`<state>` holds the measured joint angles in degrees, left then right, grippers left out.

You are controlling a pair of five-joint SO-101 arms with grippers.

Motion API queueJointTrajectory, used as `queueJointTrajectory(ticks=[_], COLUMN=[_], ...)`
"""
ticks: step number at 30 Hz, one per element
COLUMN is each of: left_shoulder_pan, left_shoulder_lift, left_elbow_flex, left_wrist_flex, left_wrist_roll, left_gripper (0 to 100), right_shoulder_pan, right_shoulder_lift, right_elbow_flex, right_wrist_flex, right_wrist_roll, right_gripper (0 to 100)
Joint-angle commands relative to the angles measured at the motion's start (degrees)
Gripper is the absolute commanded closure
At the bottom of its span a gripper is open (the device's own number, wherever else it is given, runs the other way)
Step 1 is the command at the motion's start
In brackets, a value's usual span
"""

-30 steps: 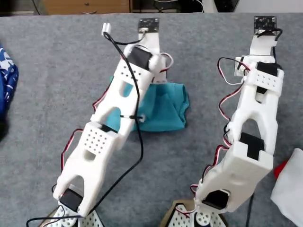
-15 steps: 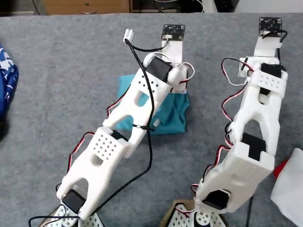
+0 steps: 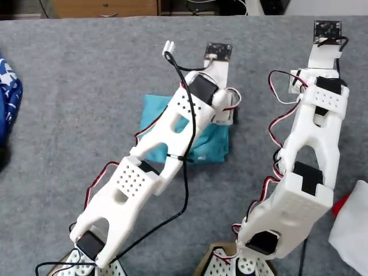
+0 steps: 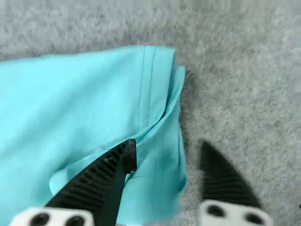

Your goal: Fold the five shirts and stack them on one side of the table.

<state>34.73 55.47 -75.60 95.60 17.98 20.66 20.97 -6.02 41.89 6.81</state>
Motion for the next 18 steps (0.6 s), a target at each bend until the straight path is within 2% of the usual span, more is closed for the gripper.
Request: queueJointTrajectory(ticks=[1,7,11,15,18], left_shoulder_pan=[-2.0,-13.2,-20.9,-26.7,-29.9], left_shoulder_lift=[-1.5,-1.4,-1.0,-1.0,-1.2], left_elbow_flex=[-0.1,-6.5,-6.7,-4.0,0.2], left_wrist_flex=[0.4,3.2,4.7,5.2,5.2], left_wrist_roll=[0.3,-0.1,-1.3,-5.7,-7.8], left_gripper=[65,66,77,86,95], right_shoulder_pan=[0.0,-5.5,-12.0,-22.2,-30.1], right_shoulder_lift=[-0.1,-0.7,-1.4,-1.8,-1.5], right_elbow_flex=[-3.0,-5.3,-14.0,-22.2,-27.0], right_wrist_flex=[-0.7,6.9,23.1,39.6,50.4], right_wrist_roll=[0.7,3.6,5.6,7.8,6.2], right_gripper=[94.0,94.1,94.1,93.7,93.7])
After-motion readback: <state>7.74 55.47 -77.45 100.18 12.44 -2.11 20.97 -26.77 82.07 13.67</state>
